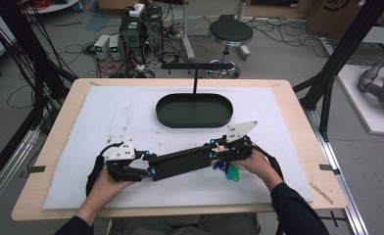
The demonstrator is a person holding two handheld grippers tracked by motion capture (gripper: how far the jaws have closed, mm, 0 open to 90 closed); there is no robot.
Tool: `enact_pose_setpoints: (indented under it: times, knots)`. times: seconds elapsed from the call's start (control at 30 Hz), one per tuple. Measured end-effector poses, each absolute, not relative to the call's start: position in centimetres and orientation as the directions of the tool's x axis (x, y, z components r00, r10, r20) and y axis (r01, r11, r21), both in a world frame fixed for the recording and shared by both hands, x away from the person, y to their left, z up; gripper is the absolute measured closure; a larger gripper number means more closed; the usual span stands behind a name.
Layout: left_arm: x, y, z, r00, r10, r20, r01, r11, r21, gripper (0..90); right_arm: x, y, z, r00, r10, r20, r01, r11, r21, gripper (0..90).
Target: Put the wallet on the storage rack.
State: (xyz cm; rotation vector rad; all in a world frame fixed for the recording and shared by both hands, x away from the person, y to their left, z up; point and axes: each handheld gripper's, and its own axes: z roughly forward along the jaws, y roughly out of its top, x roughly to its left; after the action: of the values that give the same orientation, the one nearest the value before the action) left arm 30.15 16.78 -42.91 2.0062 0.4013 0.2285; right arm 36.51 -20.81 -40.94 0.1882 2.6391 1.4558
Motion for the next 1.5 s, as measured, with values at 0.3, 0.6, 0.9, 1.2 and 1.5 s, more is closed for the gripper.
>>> enact_pose_setpoints:
  times: [0.3,0.6,0.9,1.2,1.5]
  knots:
    - [30.2,16.7,-42.7,0.940,0.342,-0.001,0.152,-0.414,0.898,74.1,36.1,-21.0,-40.9,-0.985,0.166,-0.048,0.048,0.526,0.849,68.6]
    - [30.4,15.9,-41.1,0.946,0.323,0.041,0.095,-0.397,0.913,74.4,35.7,-22.6,-39.4,-0.971,0.224,-0.084,0.021,0.431,0.902,55.1]
    - [31.2,15.5,-39.8,0.934,0.353,0.059,0.085,-0.379,0.922,74.5,35.8,-27.6,-37.4,-0.874,0.482,-0.054,0.078,0.249,0.965,41.3]
    - [32.1,15.6,-38.7,0.914,0.399,0.076,0.075,-0.350,0.934,74.8,36.3,-31.4,-37.3,-0.755,0.655,-0.009,0.130,0.162,0.978,39.9]
    - [33.5,14.5,-37.1,0.891,0.436,0.123,0.034,-0.334,0.942,74.8,36.5,-33.4,-37.2,-0.655,0.756,0.017,0.152,0.110,0.982,40.0]
